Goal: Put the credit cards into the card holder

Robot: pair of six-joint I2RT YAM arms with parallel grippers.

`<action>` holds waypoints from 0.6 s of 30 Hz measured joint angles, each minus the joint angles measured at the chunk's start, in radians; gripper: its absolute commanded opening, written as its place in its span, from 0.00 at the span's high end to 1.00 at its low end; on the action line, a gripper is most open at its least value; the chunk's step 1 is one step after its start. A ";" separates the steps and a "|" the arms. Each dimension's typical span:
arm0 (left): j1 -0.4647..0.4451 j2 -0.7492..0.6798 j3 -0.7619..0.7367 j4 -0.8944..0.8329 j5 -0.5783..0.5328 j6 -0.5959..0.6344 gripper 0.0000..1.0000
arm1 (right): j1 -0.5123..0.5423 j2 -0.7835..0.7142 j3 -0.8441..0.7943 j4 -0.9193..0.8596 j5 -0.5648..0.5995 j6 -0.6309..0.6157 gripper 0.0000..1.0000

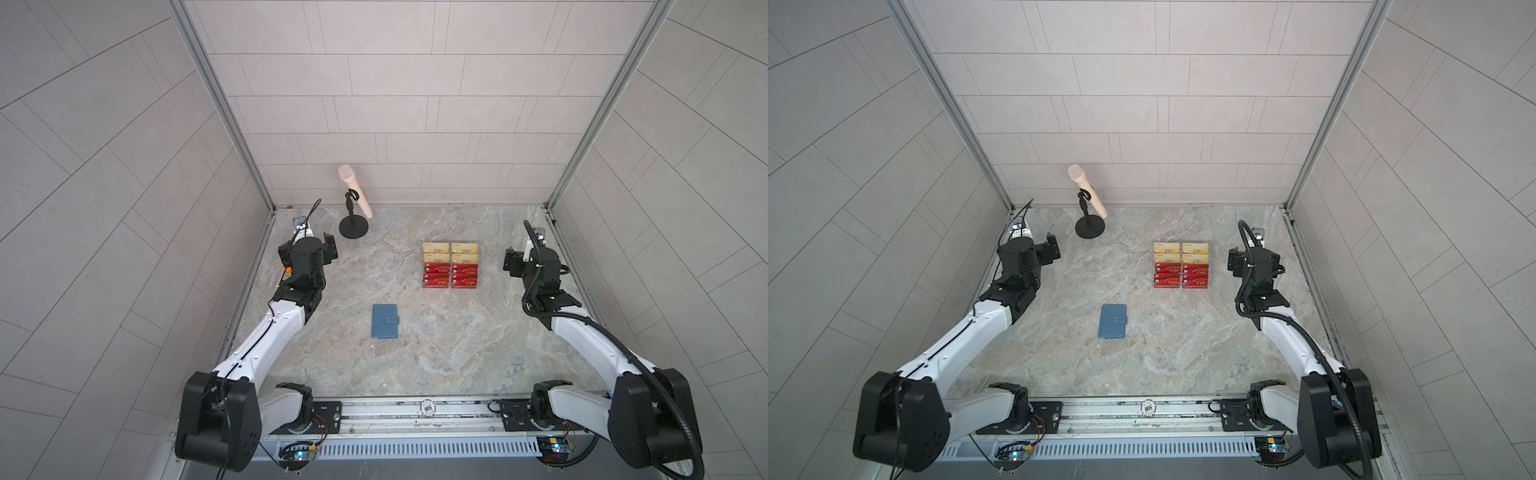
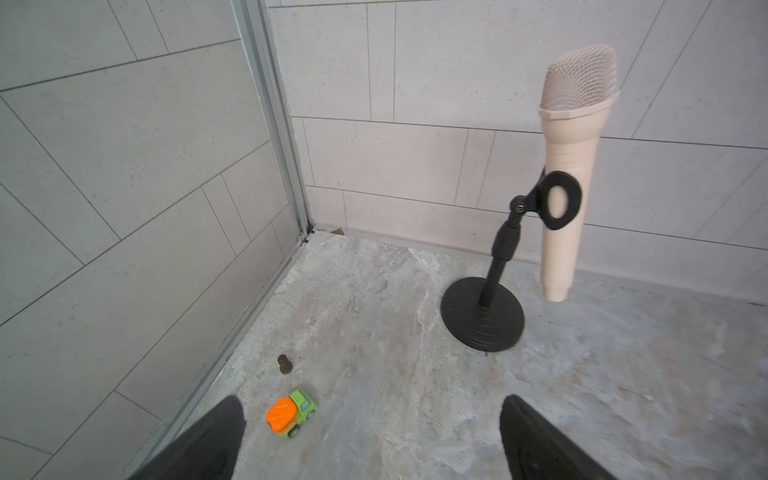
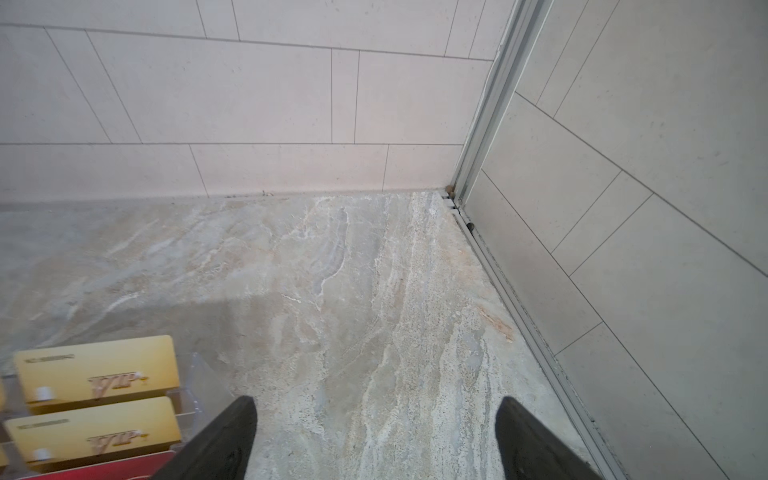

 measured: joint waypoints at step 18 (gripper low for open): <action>-0.123 0.106 0.109 -0.634 0.558 -0.307 0.32 | 0.595 0.260 0.477 -0.708 -0.251 0.272 0.39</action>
